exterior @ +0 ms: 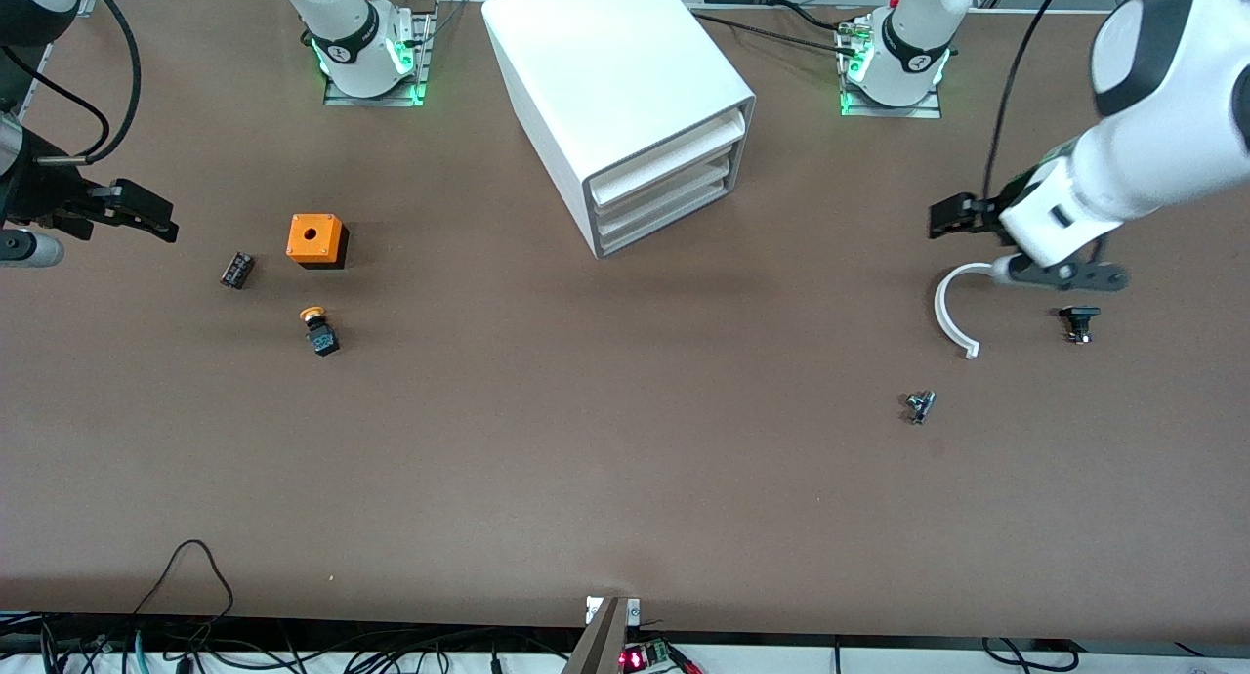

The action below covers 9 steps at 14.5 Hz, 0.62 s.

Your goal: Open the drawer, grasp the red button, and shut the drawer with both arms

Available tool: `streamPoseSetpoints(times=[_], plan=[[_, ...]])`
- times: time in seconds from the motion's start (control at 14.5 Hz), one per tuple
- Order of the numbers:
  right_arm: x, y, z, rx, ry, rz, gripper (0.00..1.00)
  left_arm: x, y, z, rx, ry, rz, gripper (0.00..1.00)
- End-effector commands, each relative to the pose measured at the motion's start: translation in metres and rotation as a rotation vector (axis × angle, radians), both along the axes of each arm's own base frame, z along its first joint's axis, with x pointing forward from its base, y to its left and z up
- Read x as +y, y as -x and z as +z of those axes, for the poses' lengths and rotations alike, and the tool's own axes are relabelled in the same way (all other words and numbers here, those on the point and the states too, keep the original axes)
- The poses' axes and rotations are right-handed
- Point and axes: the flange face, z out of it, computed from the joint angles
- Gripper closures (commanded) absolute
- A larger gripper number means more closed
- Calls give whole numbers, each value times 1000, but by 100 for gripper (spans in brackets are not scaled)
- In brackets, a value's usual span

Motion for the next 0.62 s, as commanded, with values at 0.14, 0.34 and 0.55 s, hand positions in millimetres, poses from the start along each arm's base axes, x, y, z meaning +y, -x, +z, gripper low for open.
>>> streamPoseSetpoints(times=[0.14,0.34,0.55], plan=[[-3,4,8,-7,-9,1,0,-57,-3,-129,259,328,118,0],[-5,4,9,-9,-11,-3,0,-113,34,-183,332,448,168,0],[-5,4,9,-8,-12,-5,0,-158,89,-237,298,578,127,0]])
